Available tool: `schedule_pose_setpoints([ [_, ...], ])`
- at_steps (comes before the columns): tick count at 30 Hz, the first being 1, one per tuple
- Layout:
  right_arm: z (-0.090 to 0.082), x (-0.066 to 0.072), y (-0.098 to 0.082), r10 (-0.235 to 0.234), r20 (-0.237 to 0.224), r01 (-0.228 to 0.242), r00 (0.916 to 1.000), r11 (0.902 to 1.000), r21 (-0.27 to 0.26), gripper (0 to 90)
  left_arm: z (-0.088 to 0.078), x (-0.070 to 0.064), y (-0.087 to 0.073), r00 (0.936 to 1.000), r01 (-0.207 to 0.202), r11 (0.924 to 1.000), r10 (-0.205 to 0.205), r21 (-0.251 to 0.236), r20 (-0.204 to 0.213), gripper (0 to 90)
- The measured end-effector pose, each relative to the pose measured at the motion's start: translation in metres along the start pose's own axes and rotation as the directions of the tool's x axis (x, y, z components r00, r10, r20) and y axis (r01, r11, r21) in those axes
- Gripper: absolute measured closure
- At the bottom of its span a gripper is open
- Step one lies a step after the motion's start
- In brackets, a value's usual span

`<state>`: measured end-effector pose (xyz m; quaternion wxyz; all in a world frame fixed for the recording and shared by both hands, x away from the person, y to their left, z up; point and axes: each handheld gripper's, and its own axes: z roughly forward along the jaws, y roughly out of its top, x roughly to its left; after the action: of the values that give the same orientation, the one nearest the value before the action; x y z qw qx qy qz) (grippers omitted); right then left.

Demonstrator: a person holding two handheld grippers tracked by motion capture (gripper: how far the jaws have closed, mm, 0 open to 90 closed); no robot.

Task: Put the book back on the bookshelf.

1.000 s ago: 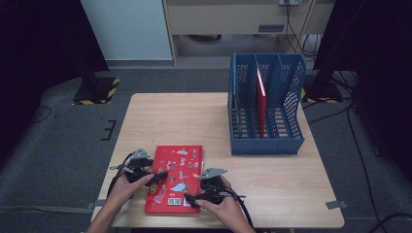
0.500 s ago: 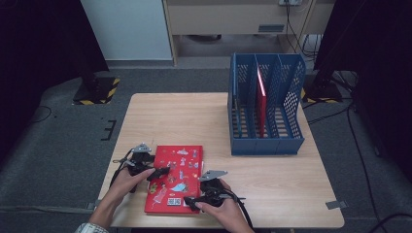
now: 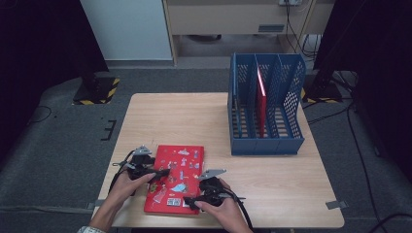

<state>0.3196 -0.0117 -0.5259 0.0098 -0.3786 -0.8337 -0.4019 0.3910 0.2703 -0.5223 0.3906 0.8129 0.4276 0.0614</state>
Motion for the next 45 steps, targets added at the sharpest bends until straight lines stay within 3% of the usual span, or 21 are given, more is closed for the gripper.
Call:
schedule_pose_setpoints([
  [6, 0.000, -0.001, 0.001, 0.011, -0.004, -0.011, 0.9999, 0.9999, 0.001, 10.4, -0.008, -0.001, 0.001, 0.9998, 0.011, 0.9994, -0.011, -0.034, 0.018, 16.9],
  [10, 0.000, -0.001, 0.002, 0.014, 0.000, -0.014, 0.9999, 0.9999, -0.003, 11.1, -0.011, -0.003, 0.001, 1.0000, 0.003, 0.9993, -0.003, -0.036, 0.004, 18.2],
  [16, 0.000, -0.002, 0.004, 0.017, 0.003, -0.017, 0.9999, 0.9998, -0.014, 11.6, -0.021, -0.006, 0.004, 0.9994, -0.034, 0.9977, 0.033, -0.059, -0.012, 25.0],
  [24, -0.002, -0.007, 0.010, 0.027, 0.025, -0.026, 0.9993, 0.9988, -0.041, 14.8, -0.022, -0.010, 0.006, 0.9980, -0.062, 0.9972, 0.063, -0.041, 0.010, 32.1],
  [32, -0.005, -0.016, 0.018, 0.038, 0.053, -0.035, 0.9979, 0.9975, -0.061, 20.0, -0.023, -0.010, 0.007, 0.9988, -0.047, 0.9978, 0.048, -0.046, 0.009, 33.4],
  [45, -0.002, -0.027, 0.036, 0.061, 0.087, -0.054, 0.9943, 0.9953, -0.080, 26.9, -0.031, -0.008, 0.011, 0.9990, -0.034, 0.9958, 0.032, -0.085, -0.030, 39.1],
])
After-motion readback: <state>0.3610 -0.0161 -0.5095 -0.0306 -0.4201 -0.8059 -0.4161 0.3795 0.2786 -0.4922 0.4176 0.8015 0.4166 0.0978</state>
